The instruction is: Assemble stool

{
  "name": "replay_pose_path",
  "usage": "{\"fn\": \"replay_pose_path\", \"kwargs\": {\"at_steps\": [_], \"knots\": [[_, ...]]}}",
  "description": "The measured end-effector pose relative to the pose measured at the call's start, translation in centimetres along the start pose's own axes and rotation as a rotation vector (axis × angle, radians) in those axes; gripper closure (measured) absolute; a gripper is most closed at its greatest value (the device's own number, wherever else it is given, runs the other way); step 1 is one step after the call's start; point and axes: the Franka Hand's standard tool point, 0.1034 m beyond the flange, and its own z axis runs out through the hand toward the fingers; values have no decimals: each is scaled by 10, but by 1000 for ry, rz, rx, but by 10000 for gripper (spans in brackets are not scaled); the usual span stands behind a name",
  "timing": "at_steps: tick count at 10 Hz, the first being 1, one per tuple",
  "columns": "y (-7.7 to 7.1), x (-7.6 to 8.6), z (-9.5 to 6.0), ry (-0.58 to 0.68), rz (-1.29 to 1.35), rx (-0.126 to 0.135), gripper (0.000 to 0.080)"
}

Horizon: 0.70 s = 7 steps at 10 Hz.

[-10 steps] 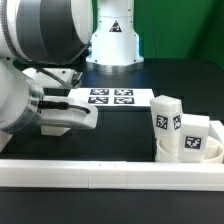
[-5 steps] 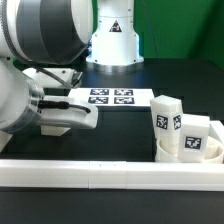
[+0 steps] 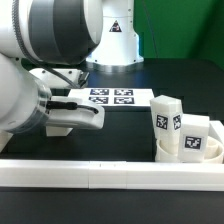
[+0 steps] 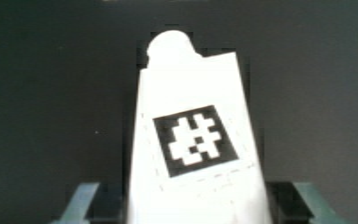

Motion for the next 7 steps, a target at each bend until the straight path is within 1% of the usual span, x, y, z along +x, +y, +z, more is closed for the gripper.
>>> {"fn": "replay_pose_path", "kwargs": {"at_steps": [3,4,5,6,7], "knots": [[-3,0,0,1,-4,-2,472],[-9,1,-1,7,-6,-5,472],[-20,-1,-6,30,-12,-8,472],[-36,-12,-19,38,-6,43,472],[-50,-21,-32,50,48,66,472]]}}
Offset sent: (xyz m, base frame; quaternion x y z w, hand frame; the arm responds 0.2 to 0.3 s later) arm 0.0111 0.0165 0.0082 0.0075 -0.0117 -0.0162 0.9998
